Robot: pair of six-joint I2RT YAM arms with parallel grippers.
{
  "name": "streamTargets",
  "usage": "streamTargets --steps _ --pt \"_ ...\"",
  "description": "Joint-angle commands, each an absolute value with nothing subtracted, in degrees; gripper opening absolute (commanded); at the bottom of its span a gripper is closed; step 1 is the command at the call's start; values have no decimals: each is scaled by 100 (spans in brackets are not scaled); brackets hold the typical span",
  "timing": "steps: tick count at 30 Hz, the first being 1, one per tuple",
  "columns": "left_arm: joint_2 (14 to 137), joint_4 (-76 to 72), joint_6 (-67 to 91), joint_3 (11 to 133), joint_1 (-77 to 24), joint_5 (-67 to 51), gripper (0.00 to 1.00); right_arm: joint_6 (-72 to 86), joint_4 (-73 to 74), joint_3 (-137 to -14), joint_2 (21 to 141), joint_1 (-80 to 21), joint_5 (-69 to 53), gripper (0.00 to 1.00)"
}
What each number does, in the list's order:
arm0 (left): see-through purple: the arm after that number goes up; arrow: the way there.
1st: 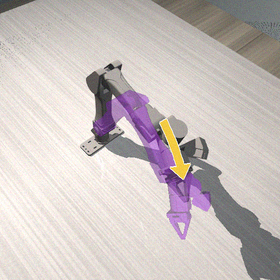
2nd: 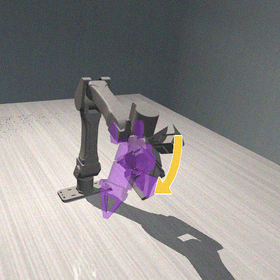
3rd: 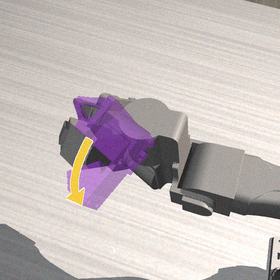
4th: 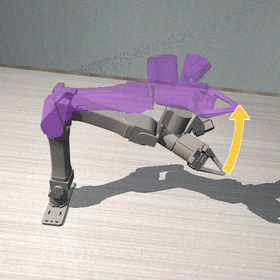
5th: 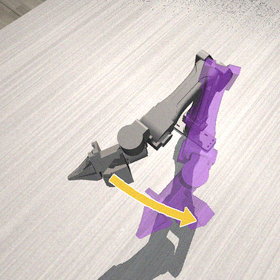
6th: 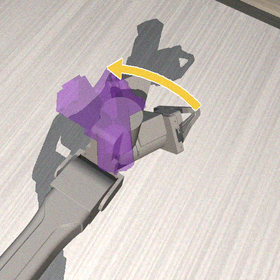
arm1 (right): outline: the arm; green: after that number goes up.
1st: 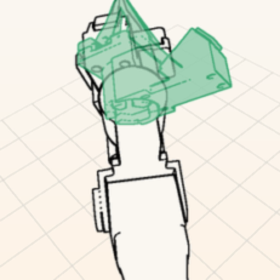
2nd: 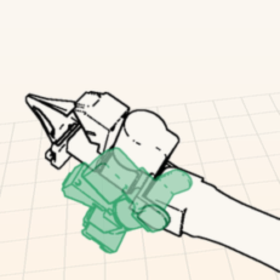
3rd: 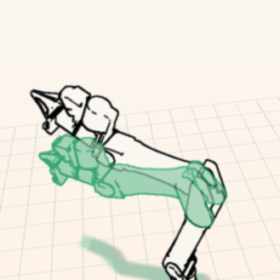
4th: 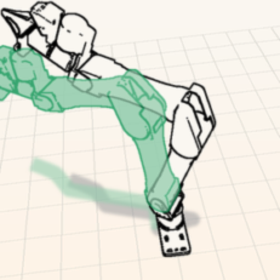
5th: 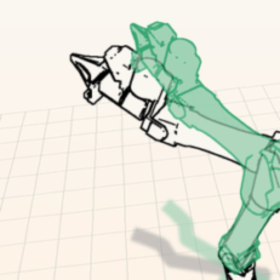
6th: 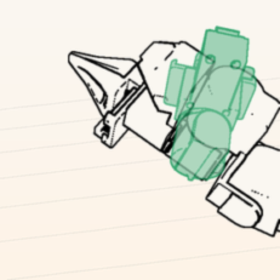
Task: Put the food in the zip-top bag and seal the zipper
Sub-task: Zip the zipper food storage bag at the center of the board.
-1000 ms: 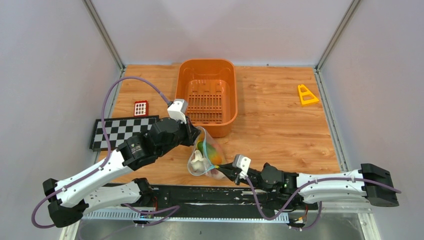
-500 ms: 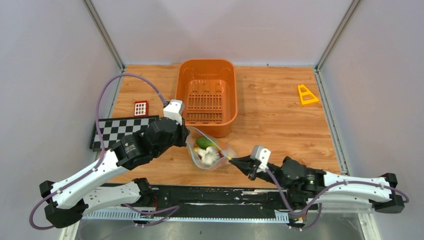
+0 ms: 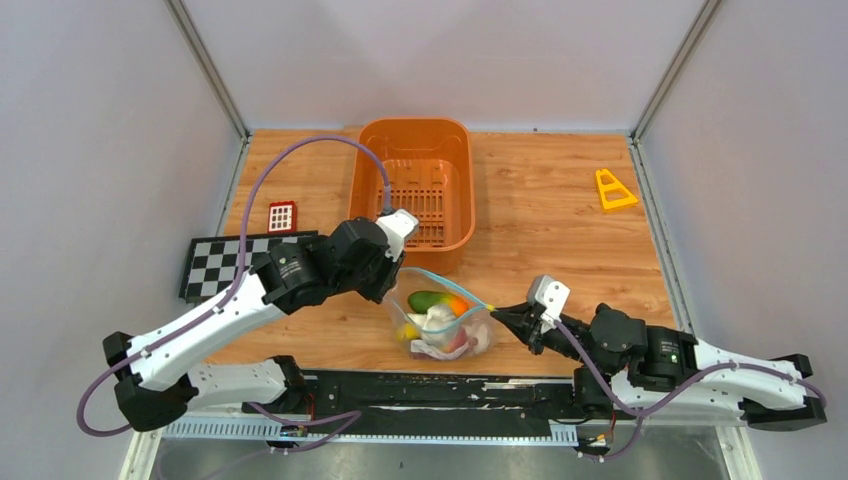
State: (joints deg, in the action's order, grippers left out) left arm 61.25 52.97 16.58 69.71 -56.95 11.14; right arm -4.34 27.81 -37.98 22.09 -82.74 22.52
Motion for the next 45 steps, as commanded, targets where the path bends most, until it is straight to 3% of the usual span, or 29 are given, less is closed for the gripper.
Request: streamTargets --steps 1,3,5,10,17,24,31,45 --pt "6098 5450 1104 7223 -5660 668 47 -401 3158 -4143 2376 -8269 2264 0" --pt "6012 5280 1053 7252 -5660 734 69 -409 3152 -4176 2471 -8245 2199 0" --pt "5931 5146 953 7399 -5660 729 81 -433 3186 -4253 2602 -8192 2109 0" --pt "5812 4727 737 7877 -5660 605 87 -670 3213 -4577 3128 -7452 1433 0" --pt "5883 3440 387 7733 -5660 -955 89 -893 3005 -4807 3917 -4966 -2012 0" --pt "6604 2656 7 7581 -5735 -1818 90 -1158 2850 -4987 4389 -4208 -3506 0" --pt "7142 2541 6 7671 -6146 -1377 88 -1072 2691 -5007 4353 -3618 -4205 0" --pt "7111 2212 9 7205 -6627 -729 58 -570 2412 -4863 4029 -3374 -4481 0"
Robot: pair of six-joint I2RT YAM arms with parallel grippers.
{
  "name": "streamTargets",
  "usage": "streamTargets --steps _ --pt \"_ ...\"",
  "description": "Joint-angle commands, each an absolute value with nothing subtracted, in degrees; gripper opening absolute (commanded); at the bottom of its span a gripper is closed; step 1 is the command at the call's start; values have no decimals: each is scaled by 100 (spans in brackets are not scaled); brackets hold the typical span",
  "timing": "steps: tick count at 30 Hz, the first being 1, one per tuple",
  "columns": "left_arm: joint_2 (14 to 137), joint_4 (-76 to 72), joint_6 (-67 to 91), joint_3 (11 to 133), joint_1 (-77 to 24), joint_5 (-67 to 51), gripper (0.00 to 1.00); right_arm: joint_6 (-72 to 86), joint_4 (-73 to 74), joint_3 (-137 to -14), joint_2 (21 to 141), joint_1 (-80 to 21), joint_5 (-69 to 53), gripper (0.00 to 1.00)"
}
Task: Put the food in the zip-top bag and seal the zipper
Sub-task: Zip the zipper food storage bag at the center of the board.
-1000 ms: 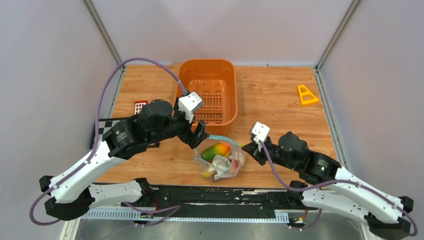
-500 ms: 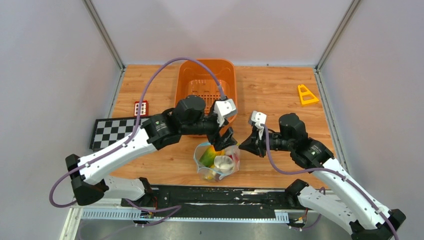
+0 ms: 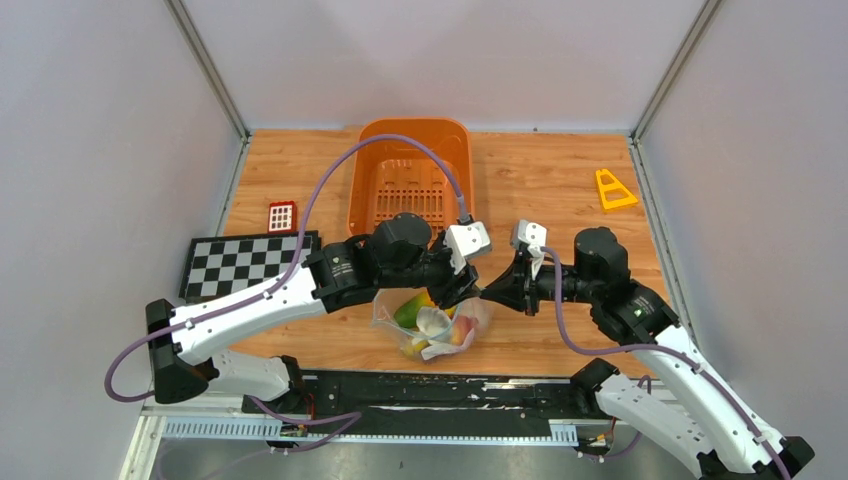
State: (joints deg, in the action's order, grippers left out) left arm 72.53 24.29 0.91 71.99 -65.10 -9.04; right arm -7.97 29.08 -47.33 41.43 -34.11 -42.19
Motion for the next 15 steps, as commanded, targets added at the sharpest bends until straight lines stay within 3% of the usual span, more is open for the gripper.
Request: streamTargets --steps 1,15 --pt "7100 2200 4 7188 -6646 -706 57 -537 2399 -4844 4014 -3368 -4489 0" --pt "6970 2266 -139 7306 -6735 -914 23 -436 2414 -4813 3826 -3359 -4496 0"
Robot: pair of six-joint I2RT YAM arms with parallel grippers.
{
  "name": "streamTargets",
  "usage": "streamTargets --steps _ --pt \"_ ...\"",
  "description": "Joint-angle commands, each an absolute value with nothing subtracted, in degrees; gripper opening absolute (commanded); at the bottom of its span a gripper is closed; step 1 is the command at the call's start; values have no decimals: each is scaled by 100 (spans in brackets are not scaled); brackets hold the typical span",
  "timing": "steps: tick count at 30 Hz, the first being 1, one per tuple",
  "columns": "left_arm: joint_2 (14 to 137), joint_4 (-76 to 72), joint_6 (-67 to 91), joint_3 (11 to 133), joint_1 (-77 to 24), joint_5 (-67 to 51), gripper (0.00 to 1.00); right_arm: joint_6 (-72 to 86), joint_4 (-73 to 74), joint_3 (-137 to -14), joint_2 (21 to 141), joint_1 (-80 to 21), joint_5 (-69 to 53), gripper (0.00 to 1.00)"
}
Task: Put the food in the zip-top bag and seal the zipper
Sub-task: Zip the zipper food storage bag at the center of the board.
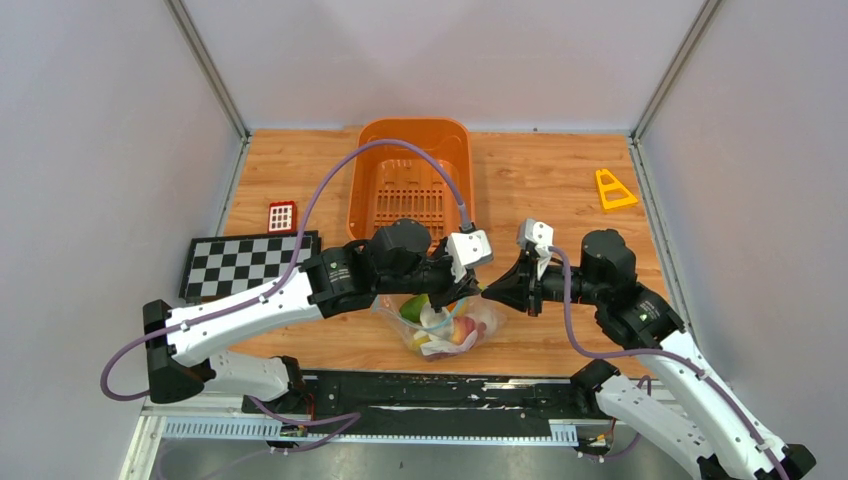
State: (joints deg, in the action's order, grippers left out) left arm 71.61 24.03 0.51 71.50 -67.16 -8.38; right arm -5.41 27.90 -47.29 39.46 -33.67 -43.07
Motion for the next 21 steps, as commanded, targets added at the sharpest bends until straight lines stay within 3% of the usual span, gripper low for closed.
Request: streamTargets --steps 1,10,14,21 --pt "6955 2262 -143 7306 -6740 -928 22 -424 2404 -4808 3817 -3362 -4494 0" --pt "6992 2113 -104 7213 -6782 -1200 11 -294 2279 -4679 3715 -3359 -4466 0" --pt "6943 2171 -195 7153 -6785 -1227 0 -304 2340 -4655 3653 -3364 -4313 0" --pt "6677 2419 -350 6974 -6779 -917 0 -355 2425 -4649 3576 -3365 -4061 0"
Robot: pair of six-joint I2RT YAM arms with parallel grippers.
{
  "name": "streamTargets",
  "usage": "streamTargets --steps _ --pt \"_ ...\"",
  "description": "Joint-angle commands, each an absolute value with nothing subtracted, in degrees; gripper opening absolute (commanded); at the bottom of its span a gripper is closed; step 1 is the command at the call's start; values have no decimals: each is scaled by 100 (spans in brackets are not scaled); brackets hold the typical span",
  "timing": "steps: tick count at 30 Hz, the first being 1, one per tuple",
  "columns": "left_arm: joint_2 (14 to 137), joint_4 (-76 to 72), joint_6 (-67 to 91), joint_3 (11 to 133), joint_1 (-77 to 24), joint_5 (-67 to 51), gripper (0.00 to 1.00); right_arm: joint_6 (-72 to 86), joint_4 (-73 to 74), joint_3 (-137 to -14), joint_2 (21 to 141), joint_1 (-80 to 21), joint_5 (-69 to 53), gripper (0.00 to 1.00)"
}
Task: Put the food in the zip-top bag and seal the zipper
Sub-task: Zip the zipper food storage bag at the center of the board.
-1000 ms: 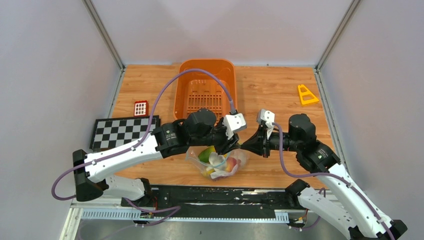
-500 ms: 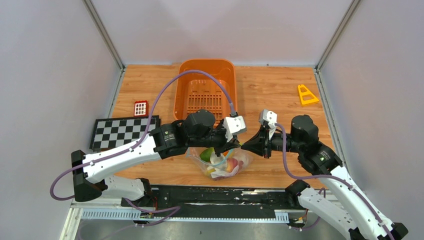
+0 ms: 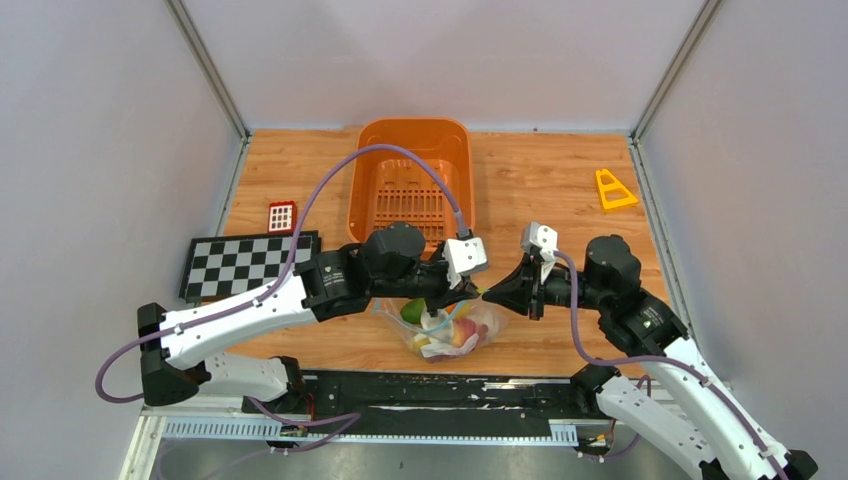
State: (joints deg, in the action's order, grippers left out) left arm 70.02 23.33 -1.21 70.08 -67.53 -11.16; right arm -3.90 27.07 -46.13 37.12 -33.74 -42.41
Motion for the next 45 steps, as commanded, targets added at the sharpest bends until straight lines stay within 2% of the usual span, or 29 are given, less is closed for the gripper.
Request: streamTargets --steps 1,10,21,25,27,28,29,32,34,36,40,42,44,45 --pt "6647 2502 -388 6978 -6788 -851 0 -356 2426 -4648 3551 -3362 -4046 0" --pt "6506 2985 -549 6904 -6780 -409 0 -266 2404 -4603 3385 -3360 -3892 0" --pt "5949 3009 -292 6341 -6780 165 0 107 2197 -4227 2759 -3364 -3058 0" --pt "5824 2693 -154 6244 -6783 88 0 105 2079 -4046 2712 -3358 -3538 0" --pt "5892 2587 -137 6333 -6777 -107 0 -115 2044 -4020 2751 -3363 -4053 4" --pt "5982 2574 -152 6407 -6776 -249 0 -253 2046 -4043 2778 -3360 -4174 9" --pt "6089 2601 -172 6498 -6777 -350 0 -354 2059 -4081 2826 -3358 -4270 16" --pt "6449 2765 -239 6835 -6780 -706 0 -711 2203 -4266 2961 -3360 -4374 46" --pt "6642 2870 -282 7041 -6782 -876 0 -913 2280 -4373 3066 -3361 -4368 57" --pt "6744 2893 -285 7114 -6781 -964 0 -1202 2422 -4469 3230 -3362 -4415 65" --pt "6826 2846 -297 7157 -6777 -1025 0 -1639 2809 -4641 3708 -3365 -4325 69" --pt "6833 2853 -298 7163 -6781 -1037 0 -1763 2786 -4641 3845 -3361 -4341 65" --pt "6832 2856 -290 7163 -6786 -1021 0 -1808 2721 -4647 3902 -3367 -4426 55" --pt "6827 2853 -290 7156 -6780 -1012 0 -1810 2696 -4653 3925 -3364 -4490 53"
